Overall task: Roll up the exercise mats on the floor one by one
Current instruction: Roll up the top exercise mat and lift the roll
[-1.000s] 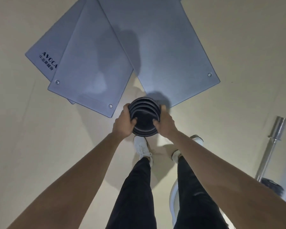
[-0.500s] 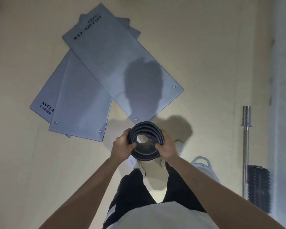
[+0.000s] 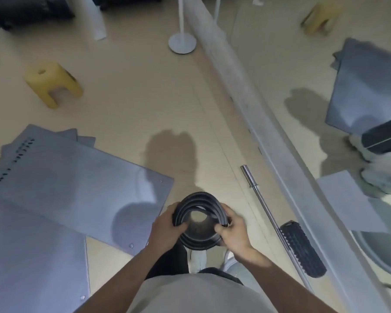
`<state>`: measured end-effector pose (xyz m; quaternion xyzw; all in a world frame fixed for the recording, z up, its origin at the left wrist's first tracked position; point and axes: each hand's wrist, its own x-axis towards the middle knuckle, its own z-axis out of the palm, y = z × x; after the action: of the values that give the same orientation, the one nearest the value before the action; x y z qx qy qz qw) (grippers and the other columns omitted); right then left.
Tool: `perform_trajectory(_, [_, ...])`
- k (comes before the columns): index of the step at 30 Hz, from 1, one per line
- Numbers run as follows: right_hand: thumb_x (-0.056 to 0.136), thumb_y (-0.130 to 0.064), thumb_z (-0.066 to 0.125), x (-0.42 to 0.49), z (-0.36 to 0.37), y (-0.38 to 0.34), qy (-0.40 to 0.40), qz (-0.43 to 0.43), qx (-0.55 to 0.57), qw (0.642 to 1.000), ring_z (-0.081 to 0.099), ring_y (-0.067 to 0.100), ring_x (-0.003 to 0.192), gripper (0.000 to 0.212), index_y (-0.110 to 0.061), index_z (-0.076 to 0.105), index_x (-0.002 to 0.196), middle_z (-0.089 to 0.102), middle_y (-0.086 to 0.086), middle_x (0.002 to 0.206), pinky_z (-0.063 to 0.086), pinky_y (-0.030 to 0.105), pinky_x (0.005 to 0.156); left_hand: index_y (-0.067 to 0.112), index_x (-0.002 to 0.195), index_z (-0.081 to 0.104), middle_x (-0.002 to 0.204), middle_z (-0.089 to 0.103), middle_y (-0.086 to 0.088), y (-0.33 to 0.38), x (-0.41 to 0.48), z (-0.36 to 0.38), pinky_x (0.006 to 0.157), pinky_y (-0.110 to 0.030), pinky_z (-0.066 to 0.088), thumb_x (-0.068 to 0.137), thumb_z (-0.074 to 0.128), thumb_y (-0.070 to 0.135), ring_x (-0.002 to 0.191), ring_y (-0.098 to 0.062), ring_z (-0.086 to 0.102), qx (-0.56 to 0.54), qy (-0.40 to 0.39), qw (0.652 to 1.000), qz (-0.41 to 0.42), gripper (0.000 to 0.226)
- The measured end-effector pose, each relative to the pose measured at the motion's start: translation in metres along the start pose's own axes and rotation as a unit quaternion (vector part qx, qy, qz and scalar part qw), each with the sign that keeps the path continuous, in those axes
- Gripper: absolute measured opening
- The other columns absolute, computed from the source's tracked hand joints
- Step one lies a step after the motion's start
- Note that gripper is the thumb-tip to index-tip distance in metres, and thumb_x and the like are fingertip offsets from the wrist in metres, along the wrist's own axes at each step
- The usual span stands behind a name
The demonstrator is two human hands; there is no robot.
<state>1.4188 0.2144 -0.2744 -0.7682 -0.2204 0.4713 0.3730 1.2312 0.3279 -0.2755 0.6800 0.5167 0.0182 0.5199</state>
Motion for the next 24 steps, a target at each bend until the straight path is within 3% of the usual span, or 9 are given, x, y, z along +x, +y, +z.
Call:
perform_trajectory(3, [0.082, 0.021, 0.055, 0.025, -0.022, -0.038, 0.053, 0.024, 0.054, 0.997, 0.066, -0.002, 0.068, 0.065, -0.019, 0.063, 0.133, 0.073, 0.004, 0.094, 0.056, 0.015, 0.065, 0.062, 0.114, 0.050, 0.101, 0.072, 0.022, 0.032, 0.056, -0.006, 0.091, -0.034, 0.055, 0.086, 0.072, 0.035, 0.098, -0.006, 0.068, -0.001, -0.032, 0.999, 0.023, 0.044])
perform_trajectory(6, [0.083, 0.021, 0.049, 0.070, -0.035, -0.070, 0.086, 0.042, 0.095, 0.991, 0.068, 0.008, 0.064, 0.066, -0.028, 0.067, 0.124, 0.072, 0.008, 0.089, 0.059, 0.029, 0.052, 0.058, 0.107, 0.056, 0.103, 0.074, 0.013, 0.063, 0.121, -0.019, 0.091, -0.040, 0.056, 0.084, 0.071, 0.030, 0.100, -0.011, 0.068, -0.012, -0.060, 0.997, 0.043, 0.039])
perform_trajectory(9, [0.085, 0.017, 0.052, 0.122, -0.041, -0.108, 0.107, 0.062, 0.105, 0.987, 0.072, 0.031, 0.079, 0.072, -0.048, 0.069, 0.108, 0.074, 0.007, 0.094, 0.063, 0.051, 0.057, 0.049, 0.114, 0.063, 0.102, 0.076, 0.011, 0.085, 0.193, -0.041, 0.093, -0.046, 0.056, 0.077, 0.069, 0.040, 0.098, -0.011, 0.070, -0.027, -0.089, 0.993, 0.077, 0.039])
perform_trajectory(12, [0.087, 0.013, 0.056, 0.171, -0.046, -0.160, 0.106, 0.088, 0.098, 0.986, 0.072, 0.034, 0.082, 0.075, -0.060, 0.070, 0.092, 0.072, 0.014, 0.097, 0.064, 0.055, 0.068, 0.051, 0.122, 0.063, 0.103, 0.078, 0.010, 0.097, 0.261, -0.068, 0.094, -0.052, 0.056, 0.071, 0.072, 0.045, 0.098, -0.020, 0.073, -0.046, -0.097, 0.991, 0.080, 0.051])
perform_trajectory(15, [0.084, 0.009, 0.061, 0.221, -0.046, -0.207, 0.101, 0.091, 0.094, 0.986, 0.074, 0.042, 0.088, 0.064, -0.050, 0.071, 0.108, 0.072, 0.021, 0.104, 0.063, 0.060, 0.069, 0.042, 0.120, 0.066, 0.091, 0.076, 0.007, 0.135, 0.303, -0.110, 0.082, -0.053, 0.058, 0.069, 0.070, 0.047, 0.084, -0.023, 0.072, -0.055, -0.092, 0.991, 0.082, 0.052])
perform_trajectory(17, [0.084, 0.007, 0.062, 0.253, -0.044, -0.234, 0.096, 0.088, 0.092, 0.987, 0.074, 0.042, 0.090, 0.061, -0.045, 0.069, 0.116, 0.072, 0.020, 0.106, 0.064, 0.059, 0.067, 0.042, 0.116, 0.068, 0.091, 0.075, 0.009, 0.157, 0.331, -0.135, 0.083, -0.048, 0.058, 0.069, 0.069, 0.044, 0.086, -0.017, 0.071, -0.048, -0.081, 0.992, 0.089, 0.047])
perform_trajectory(21, [0.082, 0.006, 0.064, 0.318, -0.038, -0.288, 0.083, 0.082, 0.099, 0.988, 0.077, 0.032, 0.085, 0.066, -0.055, 0.065, 0.107, 0.074, 0.015, 0.102, 0.065, 0.048, 0.063, 0.059, 0.108, 0.063, 0.089, 0.074, 0.020, 0.193, 0.390, -0.181, 0.072, -0.051, 0.060, 0.067, 0.070, 0.042, 0.074, -0.017, 0.071, -0.033, -0.065, 0.995, 0.071, 0.044])
perform_trajectory(24, [0.081, 0.004, 0.064, 0.375, -0.035, -0.321, 0.070, 0.079, 0.108, 0.988, 0.077, 0.030, 0.086, 0.065, -0.052, 0.066, 0.114, 0.075, 0.012, 0.101, 0.065, 0.052, 0.065, 0.070, 0.098, 0.058, 0.090, 0.073, 0.025, 0.212, 0.445, -0.212, 0.073, -0.052, 0.061, 0.063, 0.069, 0.048, 0.077, -0.017, 0.072, -0.031, -0.049, 0.996, 0.067, 0.042])
